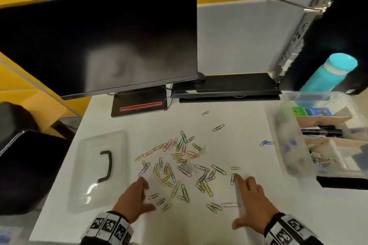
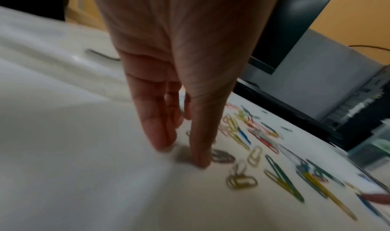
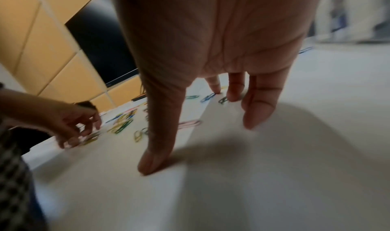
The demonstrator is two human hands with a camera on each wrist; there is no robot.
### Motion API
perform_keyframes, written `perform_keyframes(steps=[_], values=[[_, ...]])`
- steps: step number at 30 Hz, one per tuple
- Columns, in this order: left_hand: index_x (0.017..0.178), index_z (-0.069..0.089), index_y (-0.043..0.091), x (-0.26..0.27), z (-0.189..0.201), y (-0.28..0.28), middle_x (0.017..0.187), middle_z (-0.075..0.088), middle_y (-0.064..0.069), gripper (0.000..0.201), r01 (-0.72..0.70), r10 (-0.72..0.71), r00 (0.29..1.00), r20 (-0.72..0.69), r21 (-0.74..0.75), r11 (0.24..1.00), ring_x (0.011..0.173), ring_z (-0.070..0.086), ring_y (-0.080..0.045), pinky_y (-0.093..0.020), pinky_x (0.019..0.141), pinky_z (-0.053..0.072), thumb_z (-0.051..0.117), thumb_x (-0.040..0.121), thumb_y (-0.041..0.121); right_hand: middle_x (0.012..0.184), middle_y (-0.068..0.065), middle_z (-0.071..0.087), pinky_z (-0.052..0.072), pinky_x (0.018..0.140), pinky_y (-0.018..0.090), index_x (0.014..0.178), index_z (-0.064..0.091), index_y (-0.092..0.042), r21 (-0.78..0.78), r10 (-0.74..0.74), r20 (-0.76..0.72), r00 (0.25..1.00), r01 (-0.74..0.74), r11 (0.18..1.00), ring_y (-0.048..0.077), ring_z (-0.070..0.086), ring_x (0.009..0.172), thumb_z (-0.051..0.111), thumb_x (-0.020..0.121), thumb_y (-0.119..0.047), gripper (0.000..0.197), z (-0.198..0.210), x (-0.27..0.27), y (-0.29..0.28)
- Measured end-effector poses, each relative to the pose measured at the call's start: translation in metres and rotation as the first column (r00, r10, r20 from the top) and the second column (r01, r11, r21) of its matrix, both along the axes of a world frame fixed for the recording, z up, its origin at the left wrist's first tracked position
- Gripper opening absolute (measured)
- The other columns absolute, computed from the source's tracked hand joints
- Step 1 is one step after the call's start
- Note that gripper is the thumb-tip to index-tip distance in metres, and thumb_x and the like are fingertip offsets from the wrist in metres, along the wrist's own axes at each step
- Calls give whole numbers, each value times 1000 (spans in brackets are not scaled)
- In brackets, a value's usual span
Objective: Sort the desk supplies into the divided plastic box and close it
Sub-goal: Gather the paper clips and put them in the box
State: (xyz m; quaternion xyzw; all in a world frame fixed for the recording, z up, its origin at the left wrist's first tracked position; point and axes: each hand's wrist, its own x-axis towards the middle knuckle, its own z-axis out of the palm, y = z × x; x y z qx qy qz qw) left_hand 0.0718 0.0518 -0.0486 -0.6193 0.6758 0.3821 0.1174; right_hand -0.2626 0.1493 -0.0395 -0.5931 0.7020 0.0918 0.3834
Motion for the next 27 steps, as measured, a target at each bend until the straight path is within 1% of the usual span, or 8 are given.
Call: perform_keyframes(steps=[7,9,11,14,16,18,23,27], values=[[92,53,23,-55,-5,-14,83,58,6,27,82,-100,984,-151,-119,989,68,50,-6,-21,65,44,74,75,28,135,9,29,43,98,29,144,23,-21,-143,-227,184,956,254,956,26,51,113,79,72,-34,92,-20,37,-37],[92,54,22,-63,-3,-22,85,60,4,25,63,-91,978,-187,-151,987,71,52,-8,-27,71,48,73,77,28,132,8,34,46,87,26,139,31,-20,-180,-269,252,930,318,931,25,59,97,75,77,-27,76,-19,41,-46],[90,55,21,-59,4,-27,86,62,1,27,41,-75,972,-221,-155,987,70,55,-10,-26,68,49,75,75,30,122,3,39,45,69,19,125,38,-22,-244,-268,291,918,342,907,18,56,82,77,74,-27,65,-13,39,-46],[85,55,20,-38,11,-22,81,66,0,33,98,-102,975,-199,-27,995,63,61,-10,-22,58,54,79,71,38,99,-8,43,32,55,13,97,37,-28,-229,-114,207,972,161,960,11,49,74,77,70,-43,51,-7,39,-27],[80,56,19,-27,9,-11,79,71,-3,34,174,-160,979,-125,112,978,60,66,-11,-25,62,57,80,68,40,82,-11,47,30,53,18,79,34,-32,-111,63,145,987,-47,993,10,46,68,71,73,-50,41,-10,46,-14],[74,56,21,-26,4,-2,77,73,-4,32,212,-199,976,-93,160,964,64,69,-14,-29,68,58,81,67,40,71,-11,45,30,52,21,68,32,-30,-32,149,144,978,-145,989,11,43,64,68,75,-53,43,-17,53,-11],[71,56,23,-56,-1,-9,64,70,1,24,195,-197,970,-140,-31,980,61,68,-9,-27,74,54,73,76,39,64,-6,50,45,57,27,69,40,-23,-111,-89,304,949,129,985,13,47,54,68,82,-40,36,-25,59,-40],[80,57,20,-84,3,-26,68,58,10,21,164,-190,964,-187,-145,976,64,57,-10,-25,68,48,69,80,38,58,-9,46,48,61,29,78,48,-17,-253,-158,284,946,232,939,11,44,53,61,88,-32,22,-26,58,-61]])
